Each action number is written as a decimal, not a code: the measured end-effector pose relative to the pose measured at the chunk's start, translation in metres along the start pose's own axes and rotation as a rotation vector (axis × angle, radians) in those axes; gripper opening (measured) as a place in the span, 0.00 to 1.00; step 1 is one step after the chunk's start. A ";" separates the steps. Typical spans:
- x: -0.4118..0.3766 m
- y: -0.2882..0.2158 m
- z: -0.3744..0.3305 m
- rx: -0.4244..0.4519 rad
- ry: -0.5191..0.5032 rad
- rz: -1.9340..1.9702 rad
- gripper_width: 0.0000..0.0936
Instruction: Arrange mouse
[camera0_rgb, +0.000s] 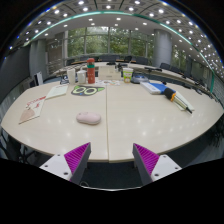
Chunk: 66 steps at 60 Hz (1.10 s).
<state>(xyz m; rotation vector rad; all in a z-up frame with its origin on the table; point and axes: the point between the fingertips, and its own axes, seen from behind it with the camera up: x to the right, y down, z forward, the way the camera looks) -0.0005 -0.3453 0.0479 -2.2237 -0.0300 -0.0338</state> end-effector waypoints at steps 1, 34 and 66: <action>-0.007 -0.003 0.009 0.004 -0.005 -0.002 0.91; -0.067 -0.070 0.179 -0.029 0.009 -0.047 0.91; -0.085 -0.105 0.231 -0.026 -0.017 -0.053 0.47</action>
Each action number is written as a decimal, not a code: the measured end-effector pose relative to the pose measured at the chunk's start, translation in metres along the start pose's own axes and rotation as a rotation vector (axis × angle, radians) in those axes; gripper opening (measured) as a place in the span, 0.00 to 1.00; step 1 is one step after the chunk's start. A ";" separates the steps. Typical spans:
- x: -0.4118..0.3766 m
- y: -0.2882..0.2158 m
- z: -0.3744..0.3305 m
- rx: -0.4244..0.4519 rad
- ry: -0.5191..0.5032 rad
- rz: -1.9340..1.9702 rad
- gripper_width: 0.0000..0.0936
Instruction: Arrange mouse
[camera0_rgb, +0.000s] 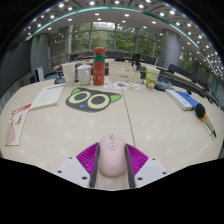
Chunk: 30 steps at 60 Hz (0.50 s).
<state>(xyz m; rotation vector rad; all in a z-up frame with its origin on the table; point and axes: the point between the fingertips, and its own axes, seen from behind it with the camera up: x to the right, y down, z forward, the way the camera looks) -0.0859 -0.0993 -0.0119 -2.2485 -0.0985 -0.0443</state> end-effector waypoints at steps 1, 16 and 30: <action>0.000 0.000 0.000 -0.001 0.005 0.002 0.46; -0.002 -0.020 -0.015 -0.007 0.017 0.026 0.35; -0.021 -0.149 -0.056 0.169 0.010 0.022 0.35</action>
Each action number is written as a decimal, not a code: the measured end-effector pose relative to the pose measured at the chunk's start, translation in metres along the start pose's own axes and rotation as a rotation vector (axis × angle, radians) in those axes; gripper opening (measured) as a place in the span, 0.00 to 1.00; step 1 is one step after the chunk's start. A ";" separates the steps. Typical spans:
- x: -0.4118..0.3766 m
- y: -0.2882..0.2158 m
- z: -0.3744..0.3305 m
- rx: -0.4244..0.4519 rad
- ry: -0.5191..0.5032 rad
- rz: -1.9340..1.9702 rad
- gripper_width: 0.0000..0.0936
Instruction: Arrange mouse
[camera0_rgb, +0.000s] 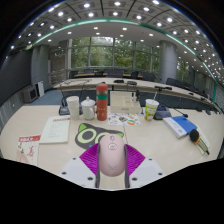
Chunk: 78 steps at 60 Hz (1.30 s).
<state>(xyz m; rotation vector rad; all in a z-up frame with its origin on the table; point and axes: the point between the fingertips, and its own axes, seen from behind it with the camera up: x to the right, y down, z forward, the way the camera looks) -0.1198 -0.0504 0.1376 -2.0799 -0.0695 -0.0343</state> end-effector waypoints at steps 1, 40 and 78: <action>-0.002 -0.010 0.002 0.015 -0.002 0.001 0.35; -0.081 0.028 0.229 -0.174 -0.099 -0.001 0.41; -0.096 -0.009 0.011 -0.101 -0.050 -0.031 0.91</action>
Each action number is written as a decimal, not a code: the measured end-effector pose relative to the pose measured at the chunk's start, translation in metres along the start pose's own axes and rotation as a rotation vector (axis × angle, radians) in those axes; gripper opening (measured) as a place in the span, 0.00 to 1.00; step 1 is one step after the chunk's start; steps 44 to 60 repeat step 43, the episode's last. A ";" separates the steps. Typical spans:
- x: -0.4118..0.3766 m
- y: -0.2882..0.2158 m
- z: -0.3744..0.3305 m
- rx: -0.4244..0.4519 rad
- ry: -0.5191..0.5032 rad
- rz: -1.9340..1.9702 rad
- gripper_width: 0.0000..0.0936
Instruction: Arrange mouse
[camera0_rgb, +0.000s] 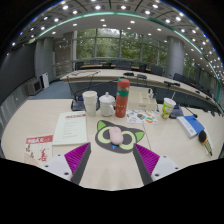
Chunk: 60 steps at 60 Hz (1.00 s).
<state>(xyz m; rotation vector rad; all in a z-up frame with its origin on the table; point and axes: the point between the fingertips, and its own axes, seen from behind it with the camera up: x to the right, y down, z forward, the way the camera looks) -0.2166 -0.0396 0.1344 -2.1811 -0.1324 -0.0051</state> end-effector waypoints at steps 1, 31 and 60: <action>-0.001 0.002 -0.011 0.002 0.004 0.002 0.91; -0.033 0.056 -0.196 0.029 0.027 0.023 0.91; -0.037 0.052 -0.207 0.047 0.030 0.015 0.91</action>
